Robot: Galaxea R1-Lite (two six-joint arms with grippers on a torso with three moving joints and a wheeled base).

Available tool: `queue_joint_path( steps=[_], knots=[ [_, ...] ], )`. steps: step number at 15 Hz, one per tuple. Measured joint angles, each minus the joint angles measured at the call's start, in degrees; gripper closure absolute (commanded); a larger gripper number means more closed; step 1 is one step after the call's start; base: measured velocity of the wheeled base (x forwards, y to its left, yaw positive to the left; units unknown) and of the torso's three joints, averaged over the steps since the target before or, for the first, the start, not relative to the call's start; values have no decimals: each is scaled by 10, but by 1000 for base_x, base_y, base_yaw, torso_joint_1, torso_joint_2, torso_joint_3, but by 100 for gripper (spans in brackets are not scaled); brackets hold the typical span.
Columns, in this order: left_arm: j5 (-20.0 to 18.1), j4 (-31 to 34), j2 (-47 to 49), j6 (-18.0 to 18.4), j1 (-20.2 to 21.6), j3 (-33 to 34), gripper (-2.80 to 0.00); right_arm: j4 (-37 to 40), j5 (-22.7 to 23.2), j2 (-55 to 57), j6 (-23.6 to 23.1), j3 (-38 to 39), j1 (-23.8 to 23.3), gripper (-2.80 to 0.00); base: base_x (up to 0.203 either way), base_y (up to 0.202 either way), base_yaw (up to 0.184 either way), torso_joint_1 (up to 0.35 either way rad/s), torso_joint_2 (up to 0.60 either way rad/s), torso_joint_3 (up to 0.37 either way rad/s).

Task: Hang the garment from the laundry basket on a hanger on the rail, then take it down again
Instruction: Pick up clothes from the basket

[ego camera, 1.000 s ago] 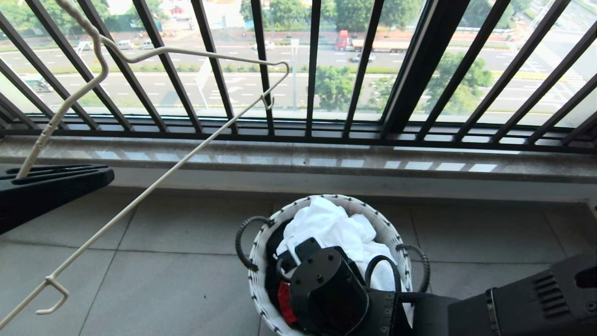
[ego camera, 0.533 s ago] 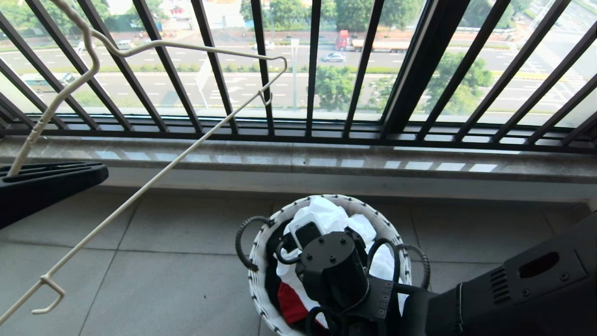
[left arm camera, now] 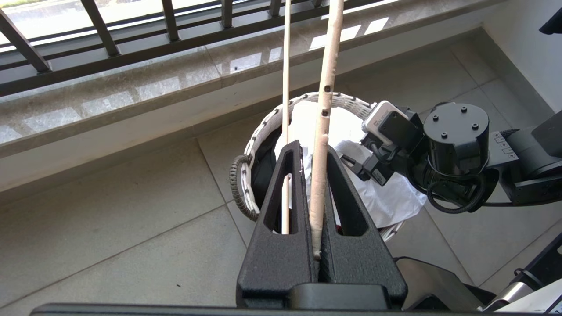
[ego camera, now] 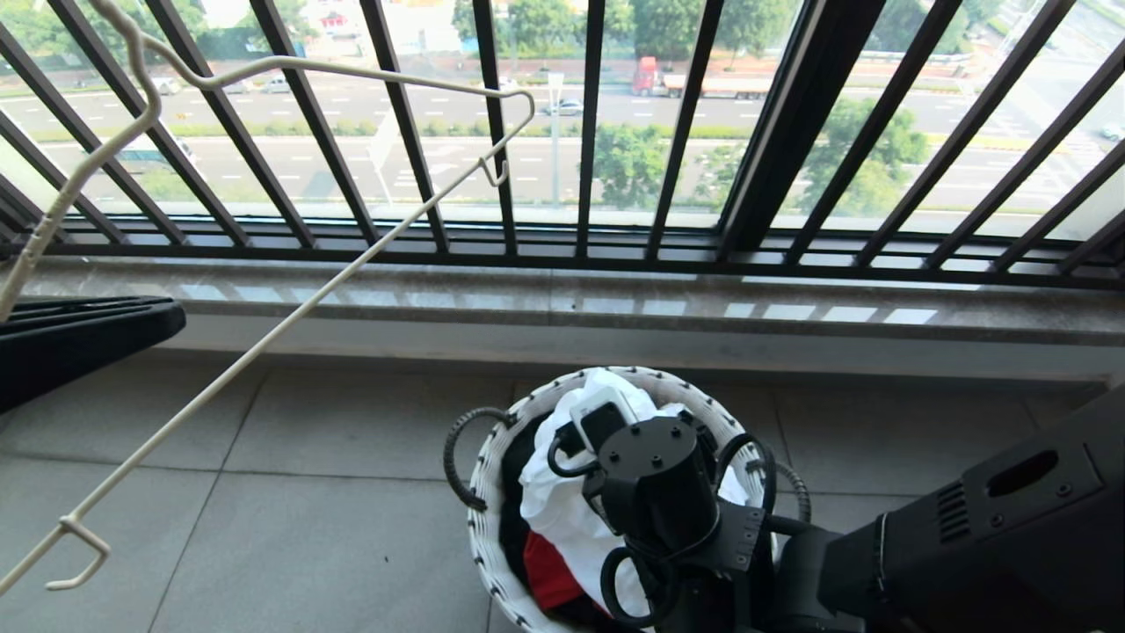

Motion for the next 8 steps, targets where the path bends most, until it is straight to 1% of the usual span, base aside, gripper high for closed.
queue_joint_path(
  steps=[4, 8],
  knots=[
    [0, 0, -4, 2, 0, -1, 0, 16, 0, -25, -5, 4, -17, -280, 0, 0, 0, 0, 0, 0],
    [-1, 0, -7, 9, 0, -1, 0, 47, -1, -67, -5, 11, -24, -280, 0, 0, 0, 0, 0, 0]
  ],
)
